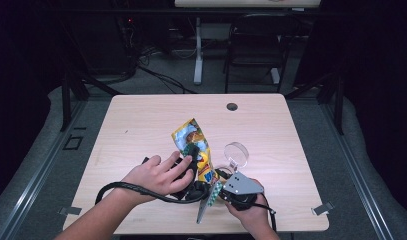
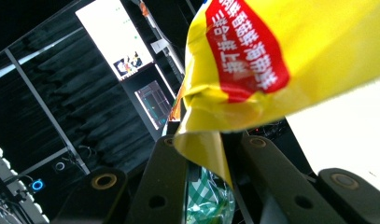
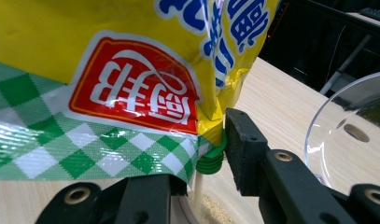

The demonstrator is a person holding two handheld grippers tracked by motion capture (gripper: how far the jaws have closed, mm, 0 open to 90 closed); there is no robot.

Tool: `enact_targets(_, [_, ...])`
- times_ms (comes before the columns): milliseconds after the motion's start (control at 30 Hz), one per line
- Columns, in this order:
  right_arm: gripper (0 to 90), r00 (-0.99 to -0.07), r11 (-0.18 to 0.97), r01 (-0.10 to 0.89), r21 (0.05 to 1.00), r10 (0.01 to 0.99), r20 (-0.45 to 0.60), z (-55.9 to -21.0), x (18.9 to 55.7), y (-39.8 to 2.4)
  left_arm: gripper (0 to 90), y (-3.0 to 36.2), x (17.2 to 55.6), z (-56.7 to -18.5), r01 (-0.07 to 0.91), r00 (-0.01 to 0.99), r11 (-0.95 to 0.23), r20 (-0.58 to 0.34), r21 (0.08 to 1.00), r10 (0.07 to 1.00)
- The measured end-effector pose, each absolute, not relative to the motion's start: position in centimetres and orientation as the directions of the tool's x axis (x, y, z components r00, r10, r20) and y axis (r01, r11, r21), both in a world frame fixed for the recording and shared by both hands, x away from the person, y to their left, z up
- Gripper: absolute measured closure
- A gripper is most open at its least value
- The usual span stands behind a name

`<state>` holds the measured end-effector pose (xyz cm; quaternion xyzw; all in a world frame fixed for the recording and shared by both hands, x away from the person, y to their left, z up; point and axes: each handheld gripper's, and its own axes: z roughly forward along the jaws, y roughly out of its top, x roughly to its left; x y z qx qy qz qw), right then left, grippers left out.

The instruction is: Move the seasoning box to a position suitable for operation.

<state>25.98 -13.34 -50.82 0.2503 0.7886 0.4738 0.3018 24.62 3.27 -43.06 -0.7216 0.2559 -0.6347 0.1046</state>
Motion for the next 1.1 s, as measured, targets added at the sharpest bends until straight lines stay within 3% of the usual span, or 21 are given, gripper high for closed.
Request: enact_targets(1100, [71.2,-0.687,0.418,0.116,0.901,0.689,-0.231,-50.82,25.84,-13.73,85.6,2.49,24.73,-42.86,-0.258,0.059,-0.846,0.867,-0.466,-0.496])
